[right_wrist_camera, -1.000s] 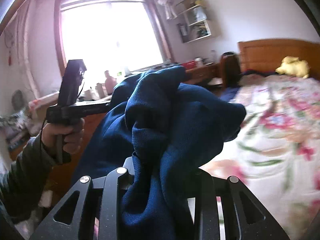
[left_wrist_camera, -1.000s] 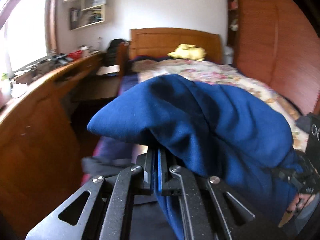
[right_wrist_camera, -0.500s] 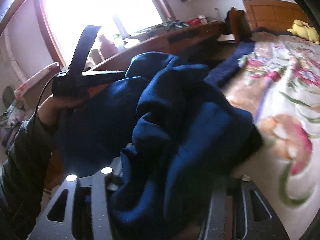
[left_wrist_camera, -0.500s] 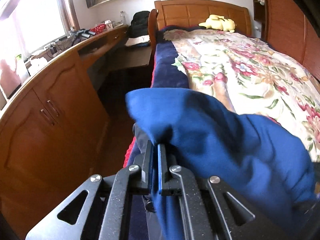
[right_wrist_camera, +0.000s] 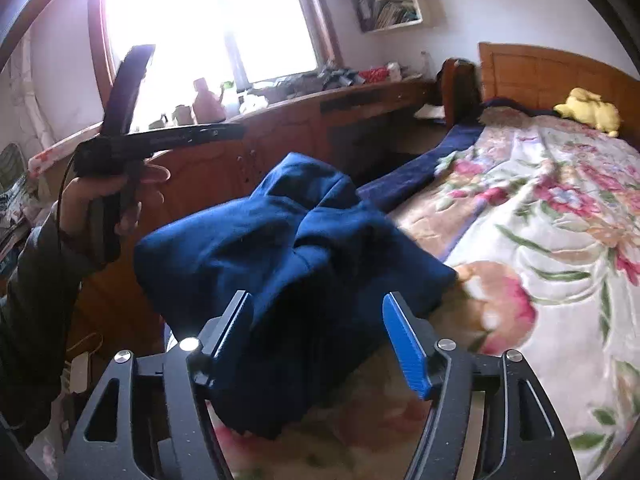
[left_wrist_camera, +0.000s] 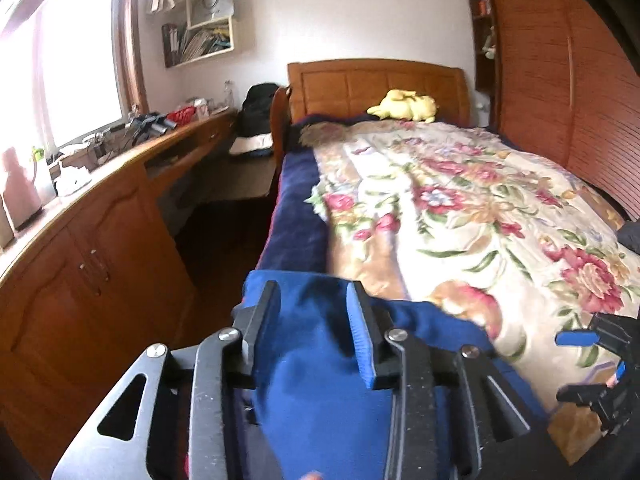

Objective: Fold large clothes

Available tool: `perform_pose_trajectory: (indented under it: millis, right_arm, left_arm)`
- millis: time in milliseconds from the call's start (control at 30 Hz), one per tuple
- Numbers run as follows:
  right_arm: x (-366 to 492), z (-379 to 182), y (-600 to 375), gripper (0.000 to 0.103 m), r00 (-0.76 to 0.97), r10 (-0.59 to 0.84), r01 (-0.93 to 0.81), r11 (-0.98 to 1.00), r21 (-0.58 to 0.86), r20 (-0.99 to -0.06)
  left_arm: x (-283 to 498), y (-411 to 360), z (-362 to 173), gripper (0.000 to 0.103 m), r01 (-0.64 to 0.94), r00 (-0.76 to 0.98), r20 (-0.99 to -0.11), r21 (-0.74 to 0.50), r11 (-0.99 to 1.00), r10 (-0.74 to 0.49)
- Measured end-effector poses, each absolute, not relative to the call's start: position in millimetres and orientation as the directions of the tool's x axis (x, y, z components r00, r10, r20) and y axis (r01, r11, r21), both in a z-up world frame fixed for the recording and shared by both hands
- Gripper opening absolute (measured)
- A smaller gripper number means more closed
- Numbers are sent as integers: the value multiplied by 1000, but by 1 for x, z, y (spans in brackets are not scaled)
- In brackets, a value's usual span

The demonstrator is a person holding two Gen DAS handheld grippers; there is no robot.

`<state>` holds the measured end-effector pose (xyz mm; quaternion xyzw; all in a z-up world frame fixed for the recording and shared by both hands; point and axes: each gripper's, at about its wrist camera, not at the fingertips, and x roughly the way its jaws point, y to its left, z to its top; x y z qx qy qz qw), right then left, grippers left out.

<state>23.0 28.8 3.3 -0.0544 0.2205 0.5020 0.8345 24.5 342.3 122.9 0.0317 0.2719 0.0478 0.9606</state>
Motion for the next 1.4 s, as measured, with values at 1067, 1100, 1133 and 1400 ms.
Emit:
perform_pose_trajectory:
  millis: [1067, 1100, 1133, 1400]
  right_arm:
    - [10, -29, -175, 89, 876, 446, -443, 895, 60, -184]
    - [11, -31, -176, 89, 880, 439, -436, 898, 61, -181]
    - [12, -34, -174, 89, 883, 433, -430, 901, 61, -179]
    - [8, -49, -183, 89, 918, 355, -359, 933, 13, -177]
  left_arm:
    - [-3, 25, 78, 38, 51, 940, -338, -11, 999, -52]
    - [-1, 22, 76, 38, 49, 939, -340, -16, 999, -52]
    - [2, 20, 73, 38, 51, 938, -343, -21, 998, -55]
    - [22, -12, 50, 38, 57, 932, -360, 17, 998, -47]
